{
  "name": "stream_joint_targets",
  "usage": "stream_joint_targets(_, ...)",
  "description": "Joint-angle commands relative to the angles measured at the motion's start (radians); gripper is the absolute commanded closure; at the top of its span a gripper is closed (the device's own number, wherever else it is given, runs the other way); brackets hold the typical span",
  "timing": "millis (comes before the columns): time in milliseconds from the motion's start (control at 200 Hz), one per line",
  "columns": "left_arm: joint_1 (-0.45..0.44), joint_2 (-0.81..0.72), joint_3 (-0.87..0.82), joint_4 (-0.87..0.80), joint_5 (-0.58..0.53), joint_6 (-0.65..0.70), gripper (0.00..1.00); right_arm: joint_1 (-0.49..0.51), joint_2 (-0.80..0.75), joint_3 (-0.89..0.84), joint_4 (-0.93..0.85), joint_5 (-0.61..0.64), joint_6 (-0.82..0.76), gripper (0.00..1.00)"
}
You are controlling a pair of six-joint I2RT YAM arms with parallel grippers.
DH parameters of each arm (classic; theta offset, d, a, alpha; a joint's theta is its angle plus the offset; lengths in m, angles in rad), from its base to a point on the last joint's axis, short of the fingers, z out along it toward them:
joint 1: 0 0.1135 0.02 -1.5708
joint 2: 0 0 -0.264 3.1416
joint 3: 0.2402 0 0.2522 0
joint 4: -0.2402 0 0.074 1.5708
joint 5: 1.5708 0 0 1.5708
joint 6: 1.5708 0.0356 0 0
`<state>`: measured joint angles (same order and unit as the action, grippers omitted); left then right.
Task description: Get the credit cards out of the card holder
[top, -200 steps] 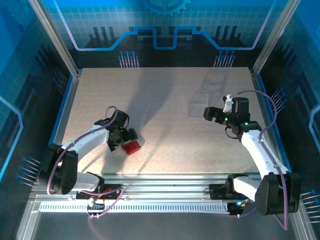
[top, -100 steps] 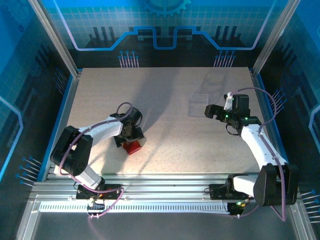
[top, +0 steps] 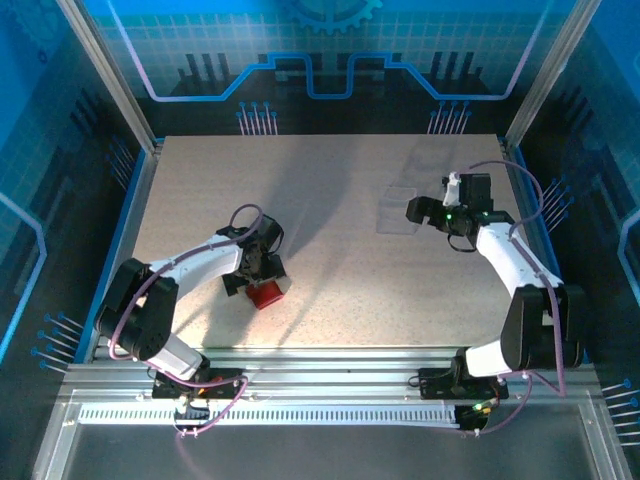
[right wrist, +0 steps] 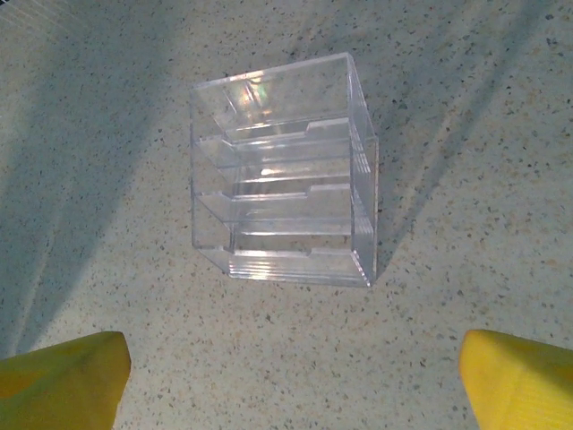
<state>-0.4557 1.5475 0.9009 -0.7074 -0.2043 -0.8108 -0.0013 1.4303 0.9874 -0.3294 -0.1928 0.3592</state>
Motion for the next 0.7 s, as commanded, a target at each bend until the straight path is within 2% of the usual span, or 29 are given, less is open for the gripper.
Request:
stream_joint_targets(0, -0.006, 0.038, -0.014, 0.012, 0.034, -0.001, 0.02, -0.013, 0.04, 0.065, -0.007, -0.022, -0.009, 0.05)
stream_joint_targets(115, -0.006, 0.065, -0.026, 0.051, 0.064, -0.001, 0.02, -0.012, 0.082, 0.109, -0.018, -0.022, -0.014, 0.05)
stream_joint_targets(265, -0.006, 0.082, -0.024, 0.067, 0.072, 0.01, 0.1, -0.019, 0.125, 0.144, -0.023, -0.02, -0.016, 0.05)
stream_joint_targets(475, -0.012, 0.088, -0.007, 0.1, 0.108, 0.059, 0.23, -0.028, 0.196, 0.192, -0.042, -0.01, -0.014, 0.11)
stream_joint_targets(695, -0.078, 0.105, 0.041, 0.124, 0.156, 0.143, 0.24, -0.031, 0.291, 0.277, -0.091, 0.021, -0.028, 0.16)
